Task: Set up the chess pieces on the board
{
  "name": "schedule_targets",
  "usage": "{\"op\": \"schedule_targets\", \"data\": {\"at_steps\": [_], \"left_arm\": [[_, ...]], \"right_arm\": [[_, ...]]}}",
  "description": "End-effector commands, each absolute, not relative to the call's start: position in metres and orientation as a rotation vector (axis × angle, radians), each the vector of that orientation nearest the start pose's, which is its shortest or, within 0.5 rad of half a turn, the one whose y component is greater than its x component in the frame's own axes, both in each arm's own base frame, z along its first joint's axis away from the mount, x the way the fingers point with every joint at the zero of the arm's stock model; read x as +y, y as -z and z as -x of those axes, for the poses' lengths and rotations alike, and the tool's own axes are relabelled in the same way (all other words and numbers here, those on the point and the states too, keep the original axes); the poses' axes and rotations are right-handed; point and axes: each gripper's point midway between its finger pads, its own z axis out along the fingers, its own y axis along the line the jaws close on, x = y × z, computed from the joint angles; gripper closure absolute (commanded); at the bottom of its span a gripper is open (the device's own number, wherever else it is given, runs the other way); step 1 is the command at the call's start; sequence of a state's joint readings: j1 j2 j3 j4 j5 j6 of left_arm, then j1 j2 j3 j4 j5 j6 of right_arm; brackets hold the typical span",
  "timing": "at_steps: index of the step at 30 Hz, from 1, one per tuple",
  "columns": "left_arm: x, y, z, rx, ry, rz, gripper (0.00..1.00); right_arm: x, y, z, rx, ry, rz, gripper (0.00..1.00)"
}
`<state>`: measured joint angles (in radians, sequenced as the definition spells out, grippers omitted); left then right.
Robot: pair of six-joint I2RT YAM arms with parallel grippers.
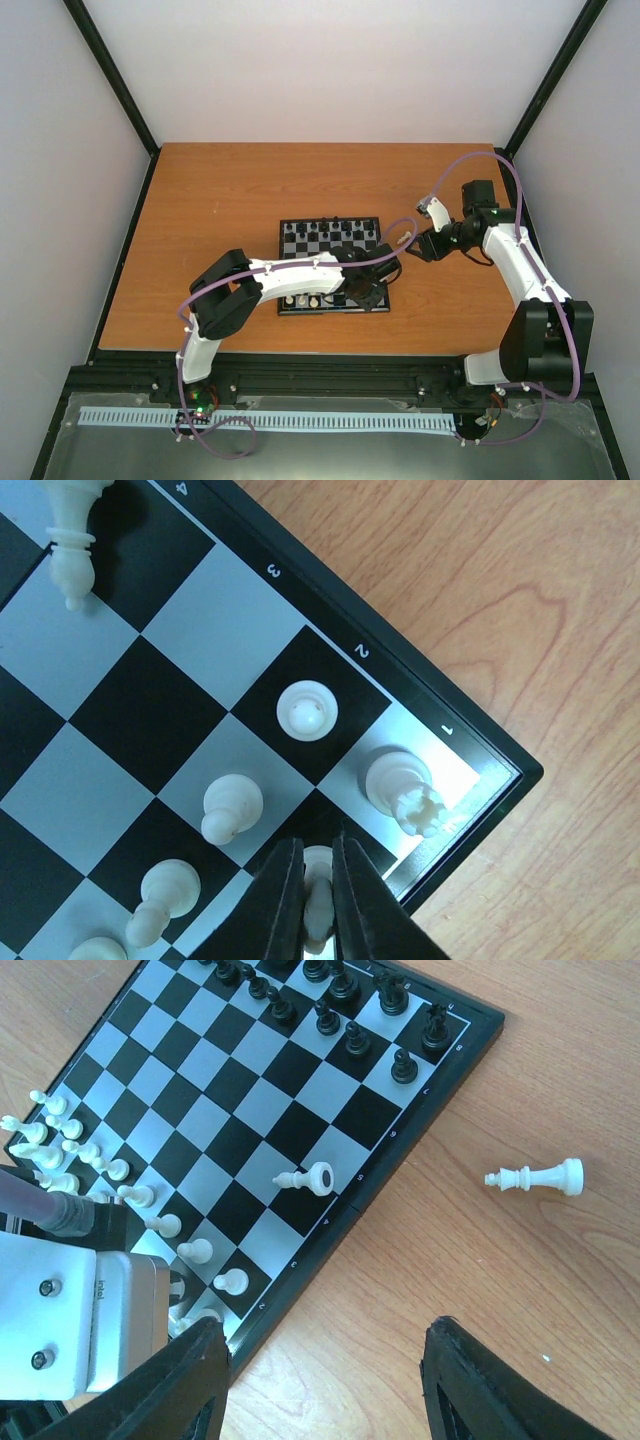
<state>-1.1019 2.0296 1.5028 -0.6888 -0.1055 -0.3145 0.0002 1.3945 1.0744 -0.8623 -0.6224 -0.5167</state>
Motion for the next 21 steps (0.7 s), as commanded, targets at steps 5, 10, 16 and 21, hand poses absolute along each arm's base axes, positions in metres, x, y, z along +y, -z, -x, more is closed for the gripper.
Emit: {"op": "schedule_targets", "data": {"at_steps": [5,10,16,21], "left_arm": [[-0.419,-0.082,-0.23,2.538,0.269,-1.038,0.83],[-0.412,-0.112,-0.23,2.505,0.297,-1.01,0.76],[-0.391,-0.147,-0.222,2.453,0.359,-0.93,0.74],[-0.369,-0.157,-0.209,2.437,0.431,-0.855,0.71]], "right_arm": [[0.098,-0.158,-0.308,2.389,-0.638,0.841,0.46],[0.089,-0.169,-0.311,2.312,-0.492,1.0,0.46],[0.066,-0.15,-0.317,2.237,-0.231,1.343,0.46],[0.056,-0.131,-0.33,2.152,-0.111,1.561,0.48]]}}
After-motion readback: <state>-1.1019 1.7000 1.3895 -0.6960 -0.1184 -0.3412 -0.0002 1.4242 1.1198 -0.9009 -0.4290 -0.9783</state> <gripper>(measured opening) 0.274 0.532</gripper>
